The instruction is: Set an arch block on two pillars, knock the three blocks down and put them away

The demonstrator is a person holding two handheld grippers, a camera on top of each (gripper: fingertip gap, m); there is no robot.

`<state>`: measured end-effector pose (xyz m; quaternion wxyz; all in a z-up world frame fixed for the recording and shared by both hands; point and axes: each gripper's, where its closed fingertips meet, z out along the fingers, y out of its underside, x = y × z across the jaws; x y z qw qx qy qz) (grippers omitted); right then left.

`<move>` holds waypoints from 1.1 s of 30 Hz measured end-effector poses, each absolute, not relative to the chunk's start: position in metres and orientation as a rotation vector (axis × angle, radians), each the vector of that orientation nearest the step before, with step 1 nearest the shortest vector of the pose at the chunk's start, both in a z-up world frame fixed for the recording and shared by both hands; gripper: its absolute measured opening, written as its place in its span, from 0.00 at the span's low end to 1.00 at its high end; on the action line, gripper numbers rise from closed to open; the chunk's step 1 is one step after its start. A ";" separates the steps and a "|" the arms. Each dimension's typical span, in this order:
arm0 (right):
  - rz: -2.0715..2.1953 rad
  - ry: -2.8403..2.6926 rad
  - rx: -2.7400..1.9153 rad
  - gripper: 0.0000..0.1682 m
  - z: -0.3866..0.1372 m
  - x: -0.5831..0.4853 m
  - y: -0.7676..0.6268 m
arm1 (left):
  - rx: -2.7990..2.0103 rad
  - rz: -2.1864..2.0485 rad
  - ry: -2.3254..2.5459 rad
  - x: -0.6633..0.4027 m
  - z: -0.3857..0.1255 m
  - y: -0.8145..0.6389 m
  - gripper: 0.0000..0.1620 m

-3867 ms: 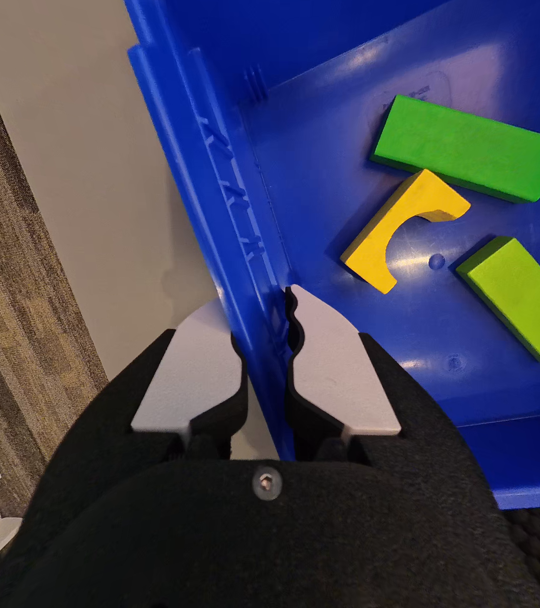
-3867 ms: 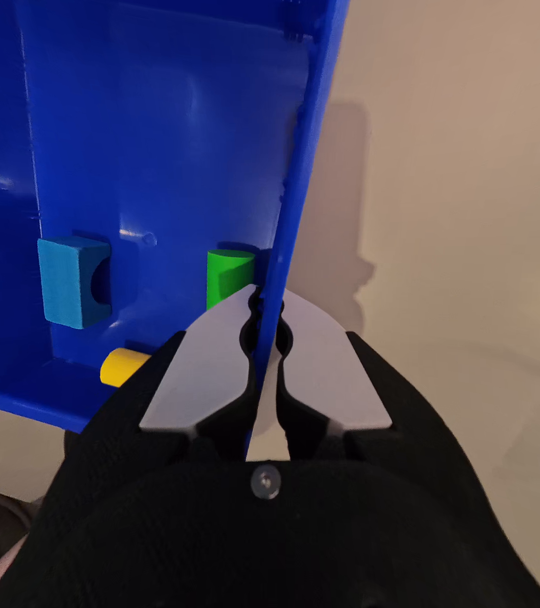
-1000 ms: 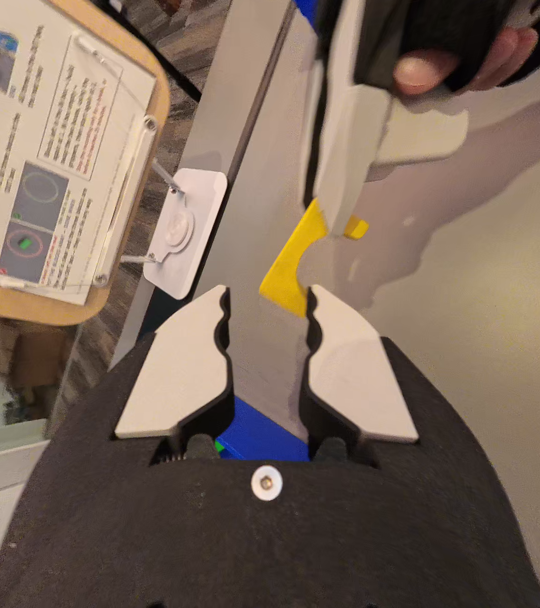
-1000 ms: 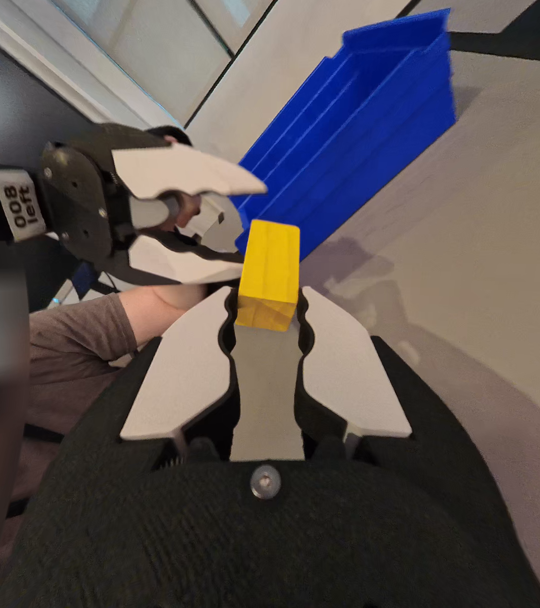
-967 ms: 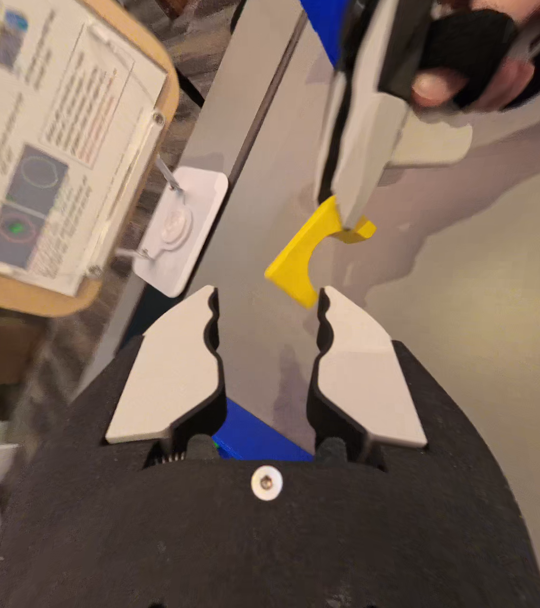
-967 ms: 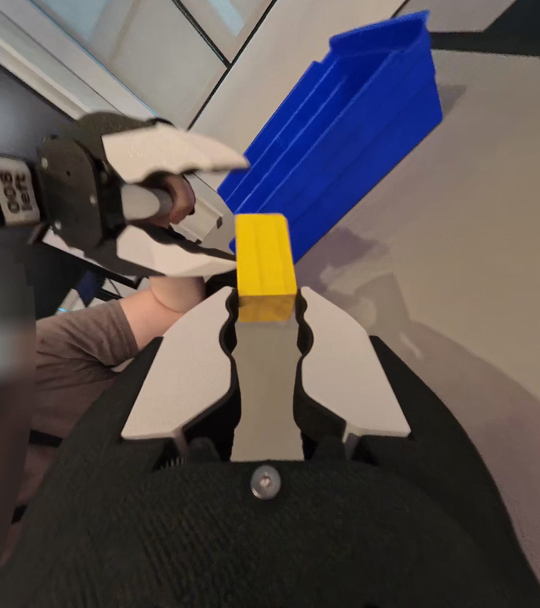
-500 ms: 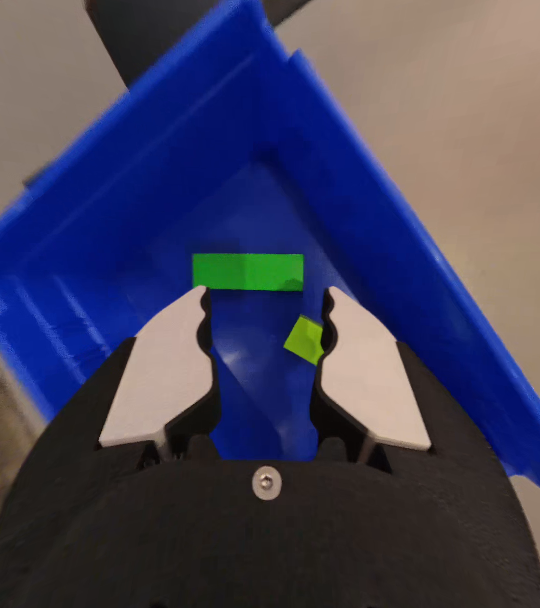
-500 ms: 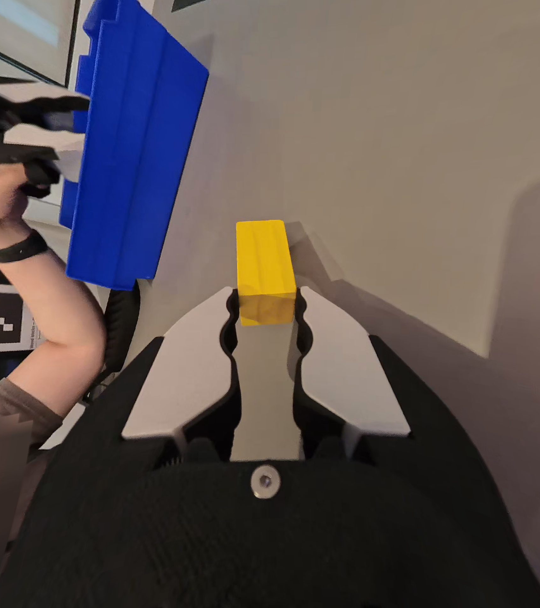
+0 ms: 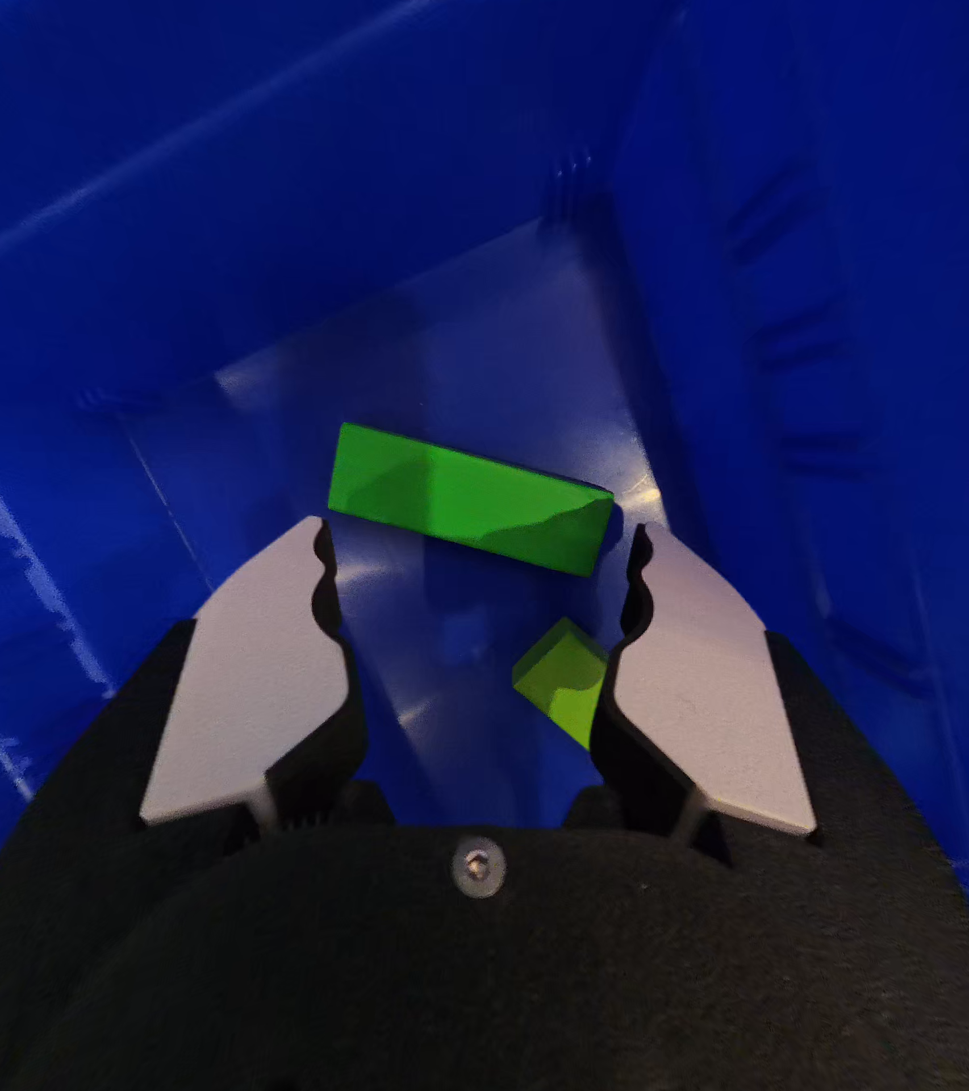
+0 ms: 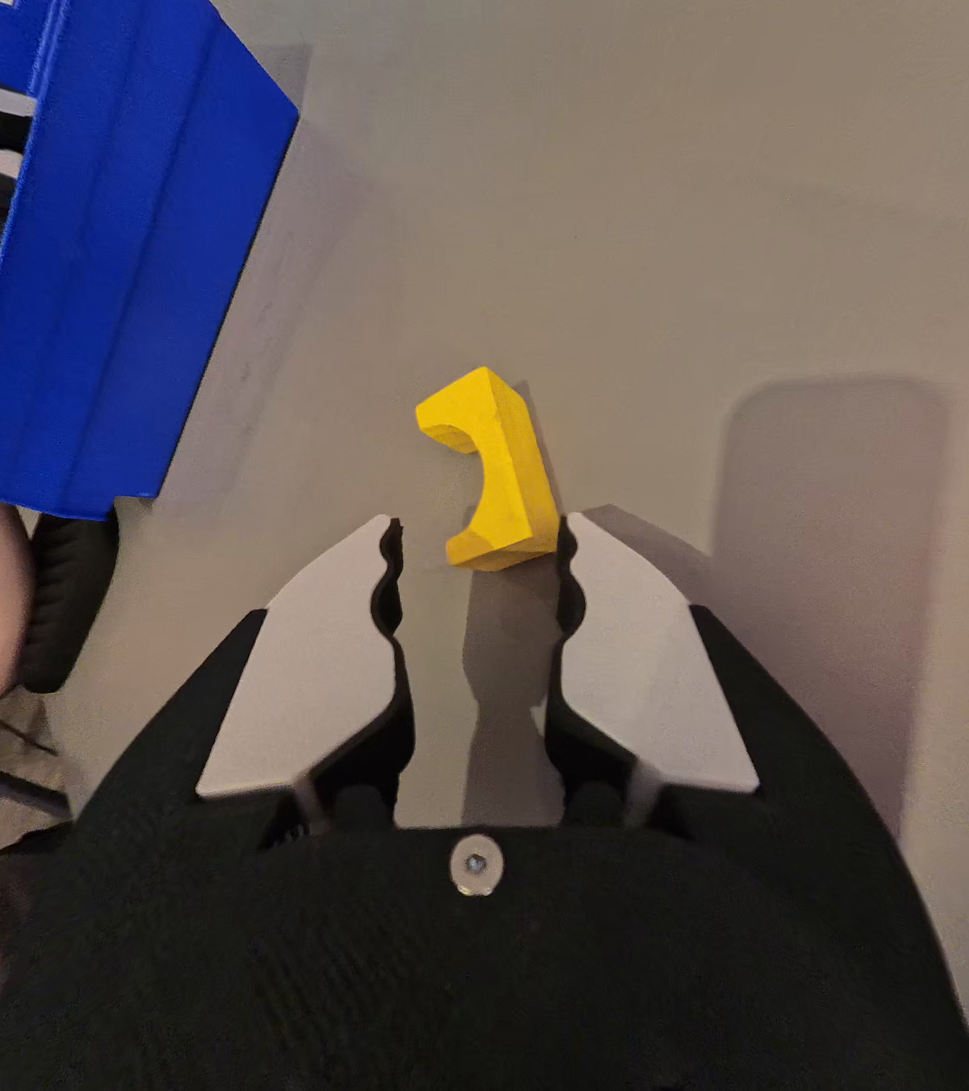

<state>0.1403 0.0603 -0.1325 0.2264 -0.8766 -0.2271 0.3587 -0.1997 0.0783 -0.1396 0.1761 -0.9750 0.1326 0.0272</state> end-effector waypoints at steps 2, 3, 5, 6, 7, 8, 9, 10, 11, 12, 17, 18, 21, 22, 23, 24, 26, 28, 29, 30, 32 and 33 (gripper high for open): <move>0.971 -0.648 -2.400 0.32 -0.128 0.138 0.060 | -2.786 0.044 0.321 -0.199 -0.144 0.078 0.64; 0.972 -0.653 -2.395 0.33 -0.126 0.137 0.059 | -2.792 0.033 0.291 -0.200 -0.145 0.078 0.66; 0.985 -0.659 -2.385 0.34 -0.124 0.135 0.058 | -2.783 0.031 0.241 -0.203 -0.147 0.082 0.66; 0.988 -0.661 -2.382 0.34 -0.123 0.134 0.058 | -2.775 0.056 0.210 -0.207 -0.147 0.084 0.66; 0.984 -0.665 -2.382 0.34 -0.123 0.134 0.058 | -2.762 0.074 0.192 -0.209 -0.146 0.087 0.67; 0.975 -0.672 -2.381 0.34 -0.124 0.133 0.058 | -2.747 0.099 0.179 -0.212 -0.146 0.089 0.67; 0.966 -0.678 -2.380 0.34 -0.124 0.133 0.058 | -2.736 0.124 0.168 -0.213 -0.146 0.091 0.67; 0.957 -0.684 -2.379 0.34 -0.124 0.133 0.058 | -2.727 0.139 0.164 -0.214 -0.146 0.093 0.67; 0.951 -0.690 -2.379 0.34 -0.124 0.133 0.058 | -2.724 0.157 0.164 -0.214 -0.147 0.094 0.67; 0.946 -0.695 -2.381 0.34 -0.124 0.132 0.058 | -2.733 0.176 0.167 -0.215 -0.150 0.094 0.67; 0.914 -0.722 -2.387 0.34 -0.127 0.131 0.056 | -2.795 0.227 0.203 -0.217 -0.153 0.085 0.68; 0.913 -0.727 -2.387 0.34 -0.127 0.130 0.056 | -2.816 0.240 0.219 -0.218 -0.152 0.081 0.67; 0.908 -0.736 -2.388 0.34 -0.128 0.130 0.055 | -2.875 0.244 0.250 -0.220 -0.153 0.070 0.65; 0.907 -0.740 -2.389 0.34 -0.128 0.129 0.055 | -2.878 0.239 0.258 -0.220 -0.153 0.069 0.65; 0.906 -0.744 -2.390 0.34 -0.129 0.129 0.054 | -2.882 0.214 0.261 -0.219 -0.154 0.069 0.64; 0.905 -0.749 -2.391 0.34 -0.129 0.128 0.054 | -2.889 0.163 0.270 -0.215 -0.155 0.069 0.60; 0.901 -0.760 -2.393 0.34 -0.130 0.128 0.053 | -2.911 -0.011 0.297 -0.201 -0.158 0.066 0.41; 0.894 -0.772 -2.396 0.34 -0.131 0.128 0.053 | -2.903 -0.023 0.291 -0.201 -0.157 0.067 0.33; 0.890 -0.777 -2.398 0.34 -0.131 0.127 0.052 | -2.900 -0.025 0.300 -0.201 -0.156 0.067 0.24; 0.886 -0.782 -2.399 0.34 -0.132 0.127 0.052 | -2.900 -0.015 0.320 -0.202 -0.156 0.066 0.24; 0.881 -0.791 -2.400 0.34 -0.132 0.127 0.052 | -2.910 0.000 0.356 -0.205 -0.156 0.064 0.23; 0.881 -0.794 -2.399 0.34 -0.132 0.127 0.052 | -2.915 0.017 0.367 -0.209 -0.156 0.063 0.23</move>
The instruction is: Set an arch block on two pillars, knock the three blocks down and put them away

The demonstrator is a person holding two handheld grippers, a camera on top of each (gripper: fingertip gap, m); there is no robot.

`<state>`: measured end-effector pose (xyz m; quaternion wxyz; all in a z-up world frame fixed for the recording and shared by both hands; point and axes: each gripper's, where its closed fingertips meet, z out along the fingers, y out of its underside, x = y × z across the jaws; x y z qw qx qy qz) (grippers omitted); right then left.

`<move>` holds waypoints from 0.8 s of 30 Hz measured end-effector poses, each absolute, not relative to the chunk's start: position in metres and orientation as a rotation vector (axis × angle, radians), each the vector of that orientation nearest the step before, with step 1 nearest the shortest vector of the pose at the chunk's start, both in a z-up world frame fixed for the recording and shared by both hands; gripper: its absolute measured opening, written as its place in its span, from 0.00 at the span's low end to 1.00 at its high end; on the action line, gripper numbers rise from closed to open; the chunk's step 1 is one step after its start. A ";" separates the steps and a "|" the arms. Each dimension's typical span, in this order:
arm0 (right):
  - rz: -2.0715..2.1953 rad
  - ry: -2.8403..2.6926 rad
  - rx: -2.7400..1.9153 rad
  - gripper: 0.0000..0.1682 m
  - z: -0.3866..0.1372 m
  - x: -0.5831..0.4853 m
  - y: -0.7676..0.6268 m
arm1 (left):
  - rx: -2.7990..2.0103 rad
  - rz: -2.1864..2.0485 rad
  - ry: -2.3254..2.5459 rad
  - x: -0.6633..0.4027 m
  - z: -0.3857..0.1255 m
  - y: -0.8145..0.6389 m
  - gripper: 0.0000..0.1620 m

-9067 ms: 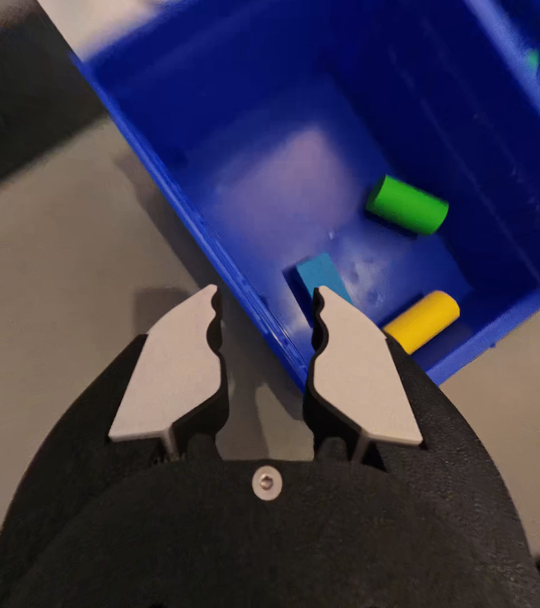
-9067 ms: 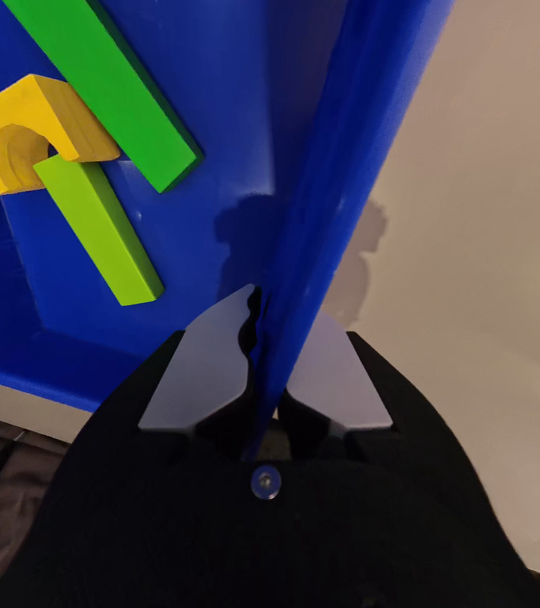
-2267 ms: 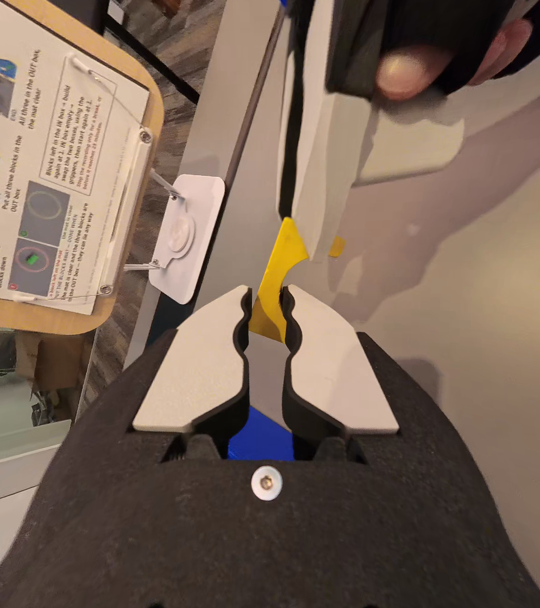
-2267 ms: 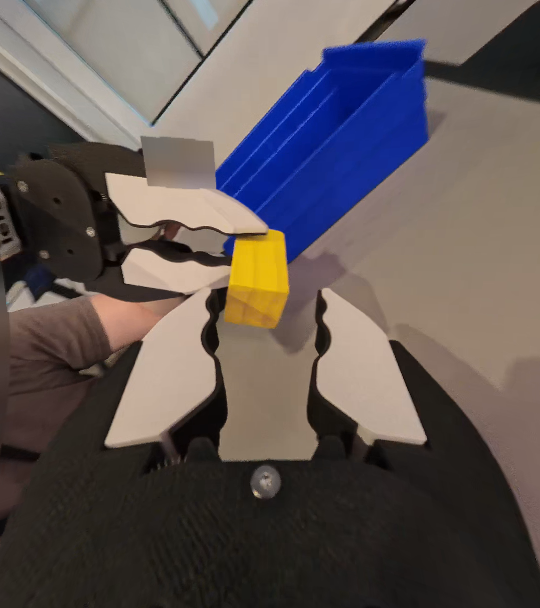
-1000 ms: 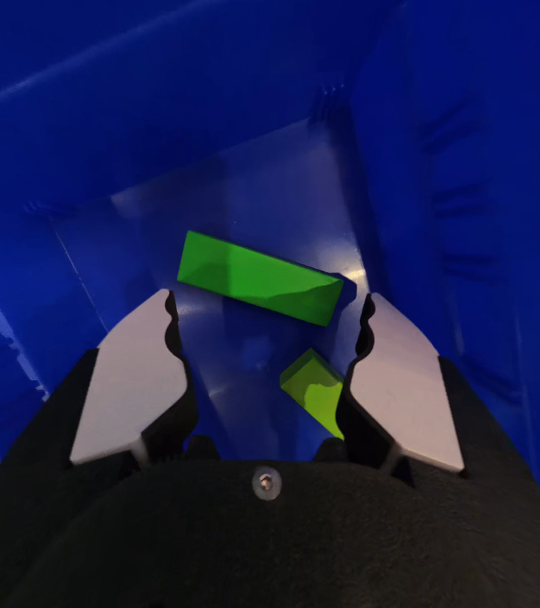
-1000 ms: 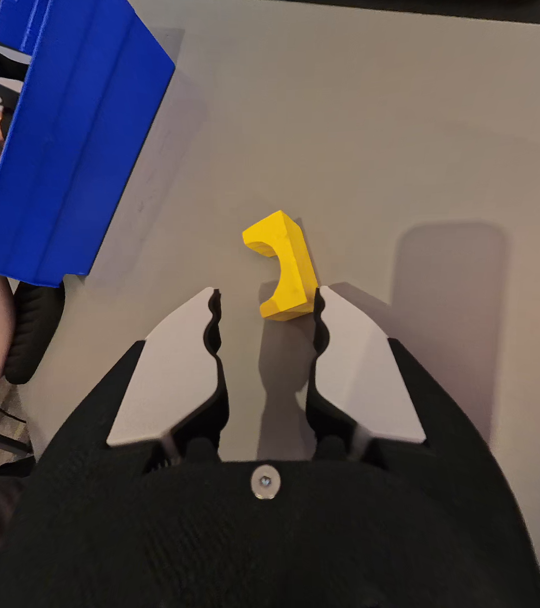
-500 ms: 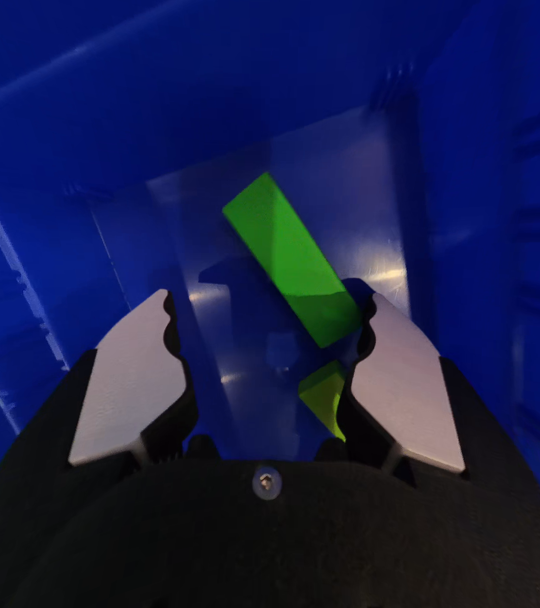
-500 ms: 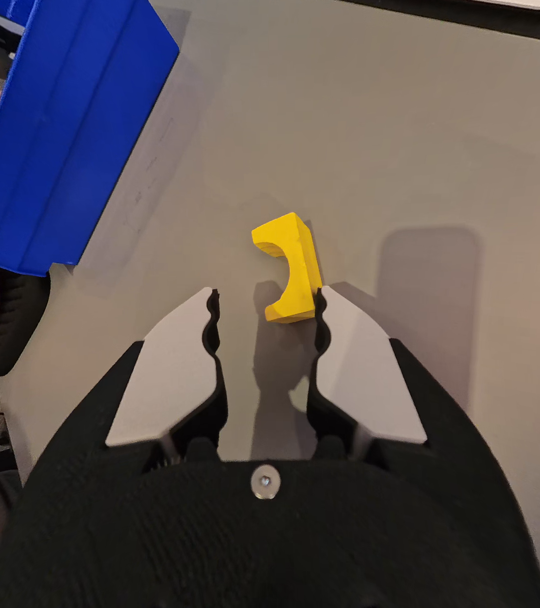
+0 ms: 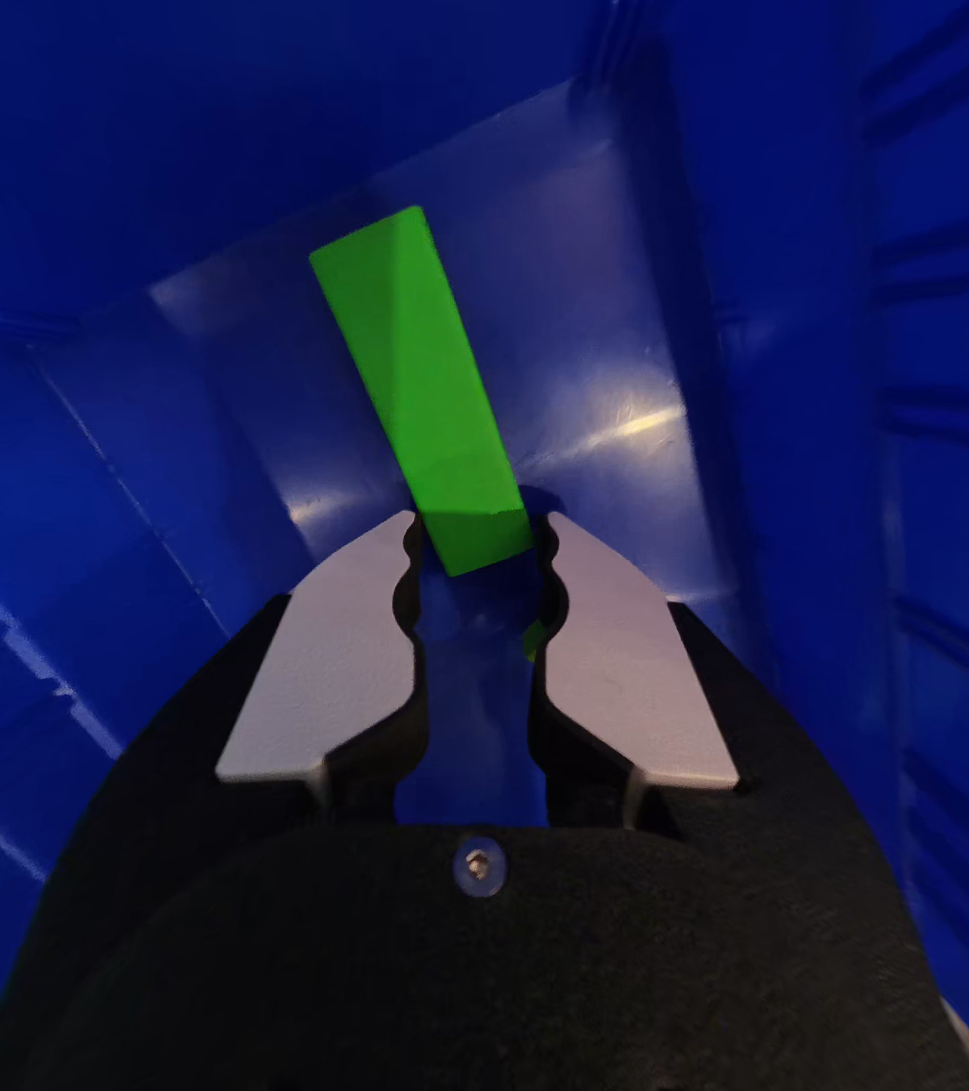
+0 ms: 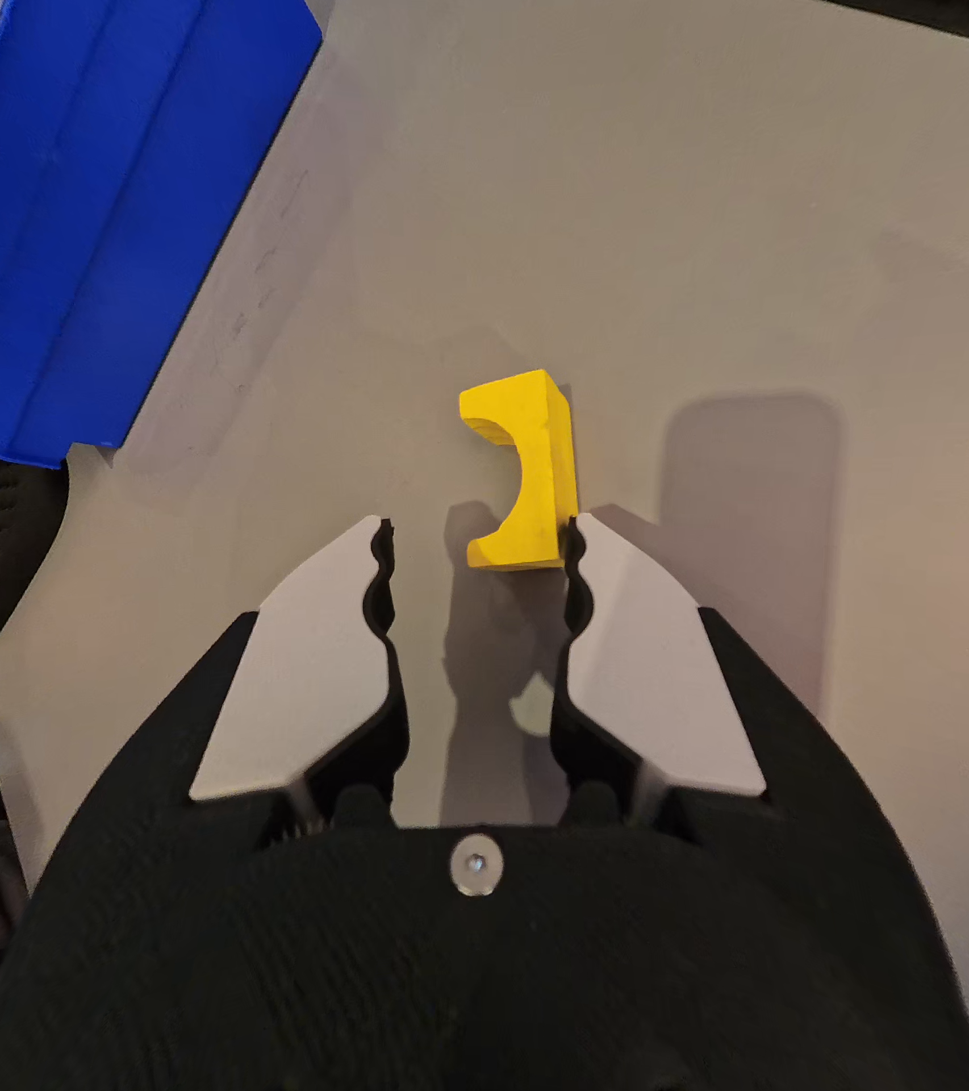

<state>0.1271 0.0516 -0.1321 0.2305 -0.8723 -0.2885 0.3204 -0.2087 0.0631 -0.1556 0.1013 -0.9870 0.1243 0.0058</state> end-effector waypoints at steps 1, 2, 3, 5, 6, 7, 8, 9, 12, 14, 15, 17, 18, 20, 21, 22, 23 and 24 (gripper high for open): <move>0.882 -0.794 -2.397 0.34 -0.132 0.127 0.052 | -2.923 0.038 0.380 -0.213 -0.155 0.061 0.22; 0.884 -0.793 -2.393 0.34 -0.131 0.127 0.052 | -2.926 0.065 0.387 -0.217 -0.154 0.061 0.22; 0.887 -0.792 -2.388 0.34 -0.130 0.127 0.052 | -2.924 0.078 0.395 -0.221 -0.151 0.060 0.22; 0.895 -0.790 -2.371 0.34 -0.127 0.126 0.053 | -2.894 0.048 0.393 -0.221 -0.141 0.060 0.22; 0.896 -0.789 -2.364 0.34 -0.125 0.126 0.053 | -2.869 0.007 0.398 -0.219 -0.134 0.060 0.22; 0.898 -0.789 -2.360 0.34 -0.124 0.125 0.053 | -2.837 -0.052 0.405 -0.215 -0.125 0.060 0.22; 0.902 -0.791 -2.355 0.34 -0.123 0.125 0.053 | -2.795 -0.133 0.406 -0.209 -0.114 0.059 0.21; 0.910 -0.792 -2.349 0.34 -0.121 0.124 0.052 | -2.750 -0.231 0.402 -0.202 -0.102 0.058 0.21; 0.952 -0.798 -2.339 0.34 -0.118 0.119 0.048 | -2.644 -0.459 0.411 -0.186 -0.071 0.050 0.21; 0.997 -0.815 -2.329 0.34 -0.116 0.113 0.043 | -2.592 -0.488 0.435 -0.182 -0.055 0.044 0.21; 1.018 -0.825 -2.321 0.34 -0.114 0.110 0.041 | -2.572 -0.485 0.444 -0.181 -0.048 0.042 0.21; 1.057 -0.844 -2.293 0.34 -0.110 0.104 0.037 | -2.533 -0.468 0.473 -0.178 -0.034 0.037 0.21; 1.067 -0.853 -2.278 0.34 -0.107 0.101 0.035 | -2.512 -0.459 0.485 -0.176 -0.026 0.034 0.21; 1.053 -0.876 -2.222 0.34 -0.099 0.096 0.034 | -2.445 -0.464 0.515 -0.168 -0.008 0.029 0.20; 1.036 -0.888 -2.169 0.34 -0.091 0.093 0.034 | -2.410 -0.484 0.536 -0.162 0.002 0.025 0.20; 1.010 -0.901 -2.102 0.34 -0.080 0.089 0.033 | -2.370 -0.507 0.560 -0.154 0.012 0.020 0.20; 0.986 -0.925 -2.019 0.34 -0.067 0.084 0.030 | -2.328 -0.536 0.592 -0.146 0.021 0.015 0.21; 0.977 -0.968 -1.919 0.34 -0.052 0.076 0.023 | -2.287 -0.580 0.629 -0.135 0.031 0.009 0.20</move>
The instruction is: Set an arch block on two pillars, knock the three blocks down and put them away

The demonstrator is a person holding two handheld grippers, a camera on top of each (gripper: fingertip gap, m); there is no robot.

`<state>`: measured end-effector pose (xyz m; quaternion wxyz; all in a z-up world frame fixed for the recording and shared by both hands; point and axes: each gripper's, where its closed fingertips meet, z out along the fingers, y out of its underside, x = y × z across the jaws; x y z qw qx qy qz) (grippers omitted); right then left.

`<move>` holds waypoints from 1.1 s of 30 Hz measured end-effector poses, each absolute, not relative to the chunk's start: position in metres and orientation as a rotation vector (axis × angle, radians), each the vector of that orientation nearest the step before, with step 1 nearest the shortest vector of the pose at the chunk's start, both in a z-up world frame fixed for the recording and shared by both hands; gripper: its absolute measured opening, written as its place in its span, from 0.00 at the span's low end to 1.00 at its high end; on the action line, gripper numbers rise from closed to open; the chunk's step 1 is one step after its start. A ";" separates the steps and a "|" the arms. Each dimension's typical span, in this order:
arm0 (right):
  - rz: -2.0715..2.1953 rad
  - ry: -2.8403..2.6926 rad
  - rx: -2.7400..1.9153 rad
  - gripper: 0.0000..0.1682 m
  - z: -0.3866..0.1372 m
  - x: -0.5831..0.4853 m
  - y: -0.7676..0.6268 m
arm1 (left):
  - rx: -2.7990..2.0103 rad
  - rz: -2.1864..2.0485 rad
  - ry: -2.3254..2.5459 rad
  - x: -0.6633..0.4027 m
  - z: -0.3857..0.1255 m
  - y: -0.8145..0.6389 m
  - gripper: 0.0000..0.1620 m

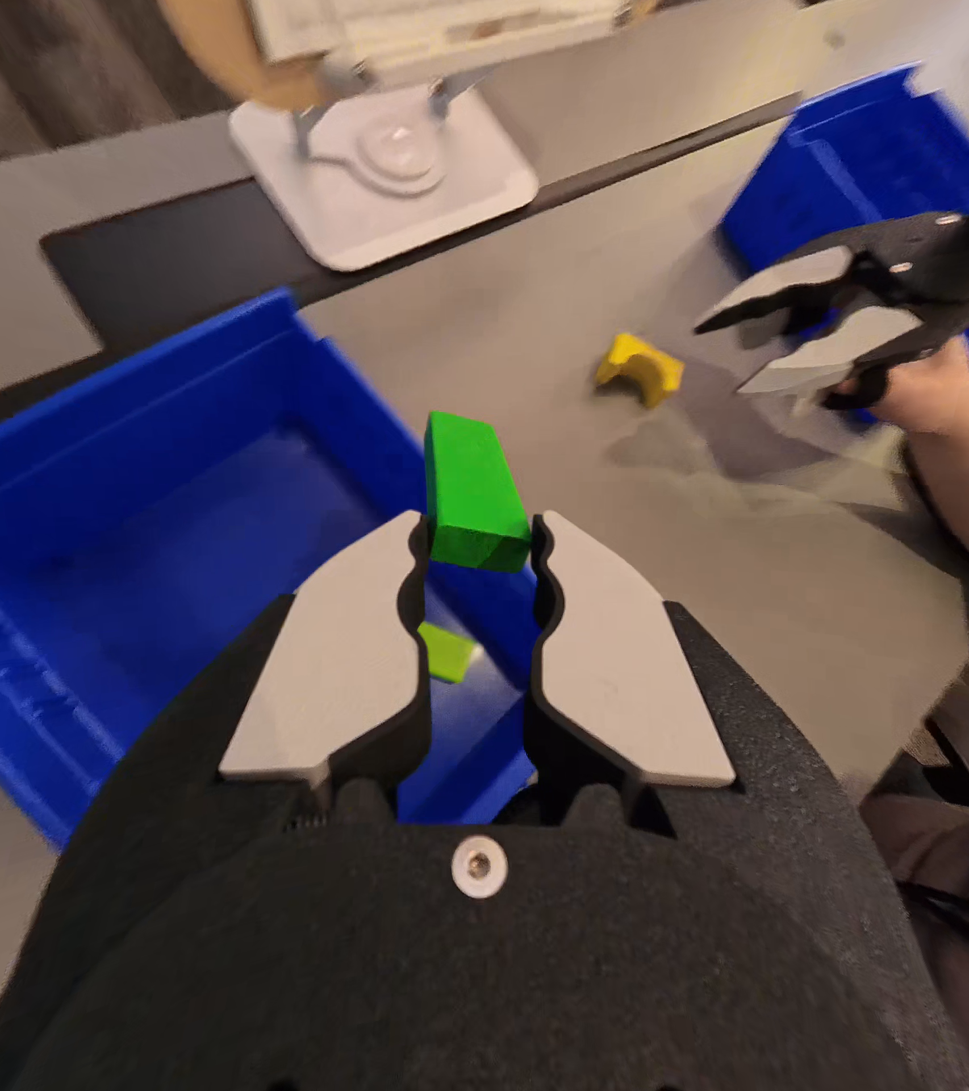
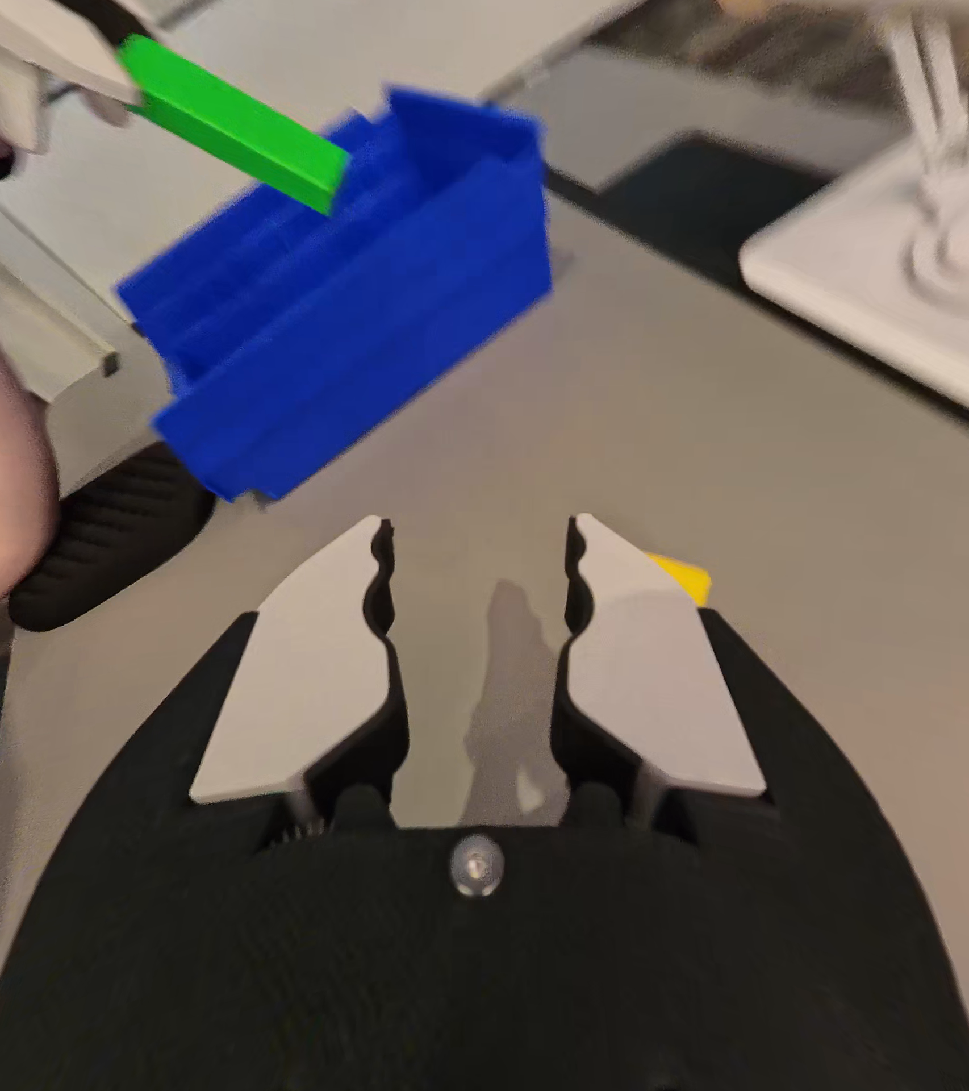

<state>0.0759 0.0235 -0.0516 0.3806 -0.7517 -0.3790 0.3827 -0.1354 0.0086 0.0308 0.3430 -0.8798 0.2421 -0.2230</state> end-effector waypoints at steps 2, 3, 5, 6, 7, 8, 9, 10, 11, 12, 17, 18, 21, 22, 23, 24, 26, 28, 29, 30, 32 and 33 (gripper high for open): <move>1.044 -1.073 -1.708 0.35 -0.025 0.055 -0.003 | -2.194 -0.705 0.723 -0.109 0.049 -0.007 0.21; 1.105 -1.115 -1.612 0.37 -0.014 0.045 -0.019 | -2.150 -0.775 0.777 -0.095 0.056 -0.017 0.21; 1.207 -1.169 -1.456 0.40 -0.001 0.033 -0.043 | -2.085 -0.904 0.904 -0.068 0.065 -0.038 0.21; 1.236 -1.184 -1.389 0.40 0.004 0.031 -0.050 | -2.054 -0.955 0.965 -0.056 0.068 -0.048 0.21; 1.254 -1.183 -1.333 0.40 0.008 0.031 -0.055 | -2.030 -0.998 1.015 -0.045 0.070 -0.056 0.21; 1.264 -1.168 -1.283 0.40 0.013 0.033 -0.057 | -2.007 -1.035 1.062 -0.035 0.071 -0.064 0.21; 1.268 -1.141 -1.237 0.39 0.019 0.036 -0.057 | -1.990 -1.073 1.104 -0.027 0.072 -0.071 0.21; 1.265 -1.105 -1.197 0.39 0.024 0.039 -0.057 | -1.976 -1.114 1.142 -0.019 0.072 -0.078 0.21; 1.256 -1.068 -1.164 0.39 0.030 0.043 -0.056 | -1.958 -1.149 1.170 -0.013 0.072 -0.083 0.21; 1.253 -1.049 -1.132 0.39 0.035 0.045 -0.057 | -1.942 -1.182 1.196 -0.007 0.073 -0.087 0.21; 1.364 -1.195 -1.030 0.24 0.039 0.044 -0.089 | -1.925 -1.210 1.248 0.005 0.070 -0.094 0.21; 1.371 -1.197 -1.019 0.20 0.040 0.044 -0.090 | -1.912 -1.231 1.257 0.006 0.072 -0.096 0.21; 1.390 -1.218 -1.077 0.20 0.039 0.044 -0.089 | -1.919 -1.196 1.284 0.004 0.067 -0.096 0.21; 1.382 -1.228 -1.091 0.20 0.040 0.045 -0.088 | -1.947 -1.168 1.295 0.002 0.062 -0.095 0.21; 1.355 -1.238 -1.124 0.20 0.039 0.045 -0.086 | -1.983 -1.114 1.288 0.001 0.055 -0.090 0.23; 1.323 -1.265 -1.164 0.20 0.037 0.046 -0.084 | -2.013 -1.060 1.283 0.001 0.047 -0.084 0.32; 1.250 -1.329 -1.243 0.20 0.031 0.048 -0.081 | -2.034 -0.970 1.340 0.008 0.031 -0.079 0.40; 1.188 -1.370 -1.314 0.20 0.025 0.050 -0.078 | -2.042 -0.906 1.441 0.021 0.012 -0.081 0.37; 1.179 -1.390 -1.350 0.20 0.023 0.052 -0.078 | -2.059 -0.866 1.498 0.027 -0.001 -0.082 0.32; 1.178 -1.401 -1.372 0.20 0.022 0.053 -0.078 | -2.081 -0.803 1.550 0.030 -0.014 -0.082 0.27; 1.163 -1.405 -1.397 0.20 0.021 0.057 -0.075 | -2.107 -0.734 1.604 0.036 -0.031 -0.080 0.26; 1.169 -1.385 -1.370 0.20 0.026 0.060 -0.074 | -2.104 -0.783 1.592 0.042 -0.030 -0.080 0.26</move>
